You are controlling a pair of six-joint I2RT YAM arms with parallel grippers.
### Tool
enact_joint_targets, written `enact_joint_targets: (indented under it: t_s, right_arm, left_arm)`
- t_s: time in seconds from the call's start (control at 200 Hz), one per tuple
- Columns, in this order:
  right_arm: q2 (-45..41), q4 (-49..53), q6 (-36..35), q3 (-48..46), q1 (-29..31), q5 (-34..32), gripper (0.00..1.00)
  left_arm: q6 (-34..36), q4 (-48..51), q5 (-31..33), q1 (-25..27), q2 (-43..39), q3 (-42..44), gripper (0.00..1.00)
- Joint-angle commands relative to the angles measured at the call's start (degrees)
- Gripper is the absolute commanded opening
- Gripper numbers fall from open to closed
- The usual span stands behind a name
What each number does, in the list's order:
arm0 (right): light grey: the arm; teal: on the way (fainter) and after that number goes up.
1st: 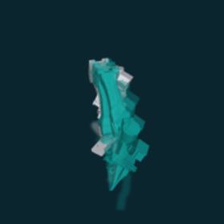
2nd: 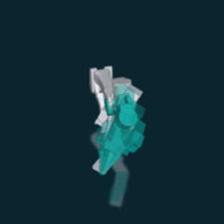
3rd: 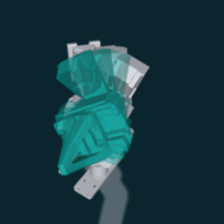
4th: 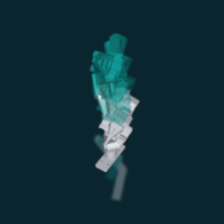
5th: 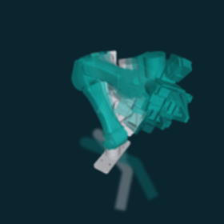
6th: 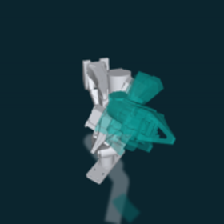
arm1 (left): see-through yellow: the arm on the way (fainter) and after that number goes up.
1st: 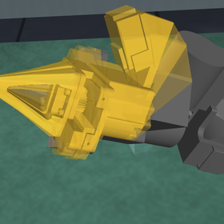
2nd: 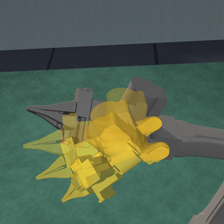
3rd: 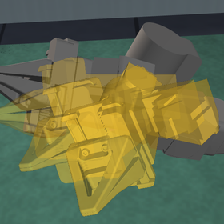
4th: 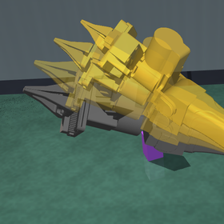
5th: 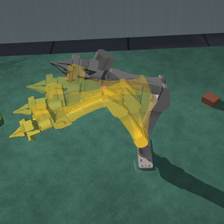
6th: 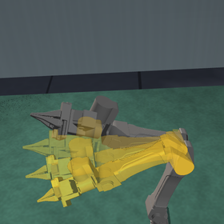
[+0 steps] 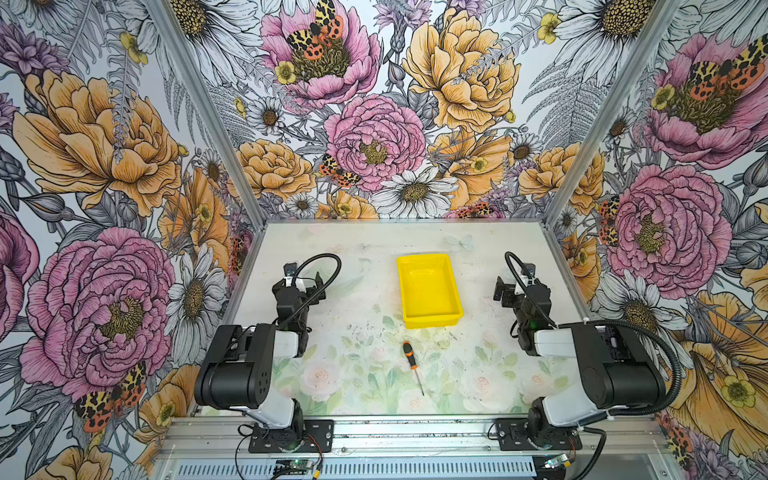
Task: Put the screwdriver in the bin
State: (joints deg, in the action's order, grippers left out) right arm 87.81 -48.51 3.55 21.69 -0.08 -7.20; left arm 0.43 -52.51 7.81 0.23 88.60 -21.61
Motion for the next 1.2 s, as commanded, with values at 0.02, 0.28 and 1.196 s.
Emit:
enact_joint_targets:
  t_s: [0.02,0.28,1.196]
  right_arm:
    - [0.08,-0.66,0.50,0.90,-0.19,0.54,0.99]
    - [0.07,-0.69,0.49,0.90,-0.19,0.56,1.00]
    - [-11.57,26.42,1.06,9.79,3.95,-2.95,0.99]
  left_arm:
    - [0.32,-0.42,-1.64,-0.23,0.08,-0.24,0.99]
    - [0.35,-0.40,-1.63,-0.23,0.08,-0.33,0.99]
    - [-0.05,25.66,3.10,1.44,-10.95,-7.16,0.99]
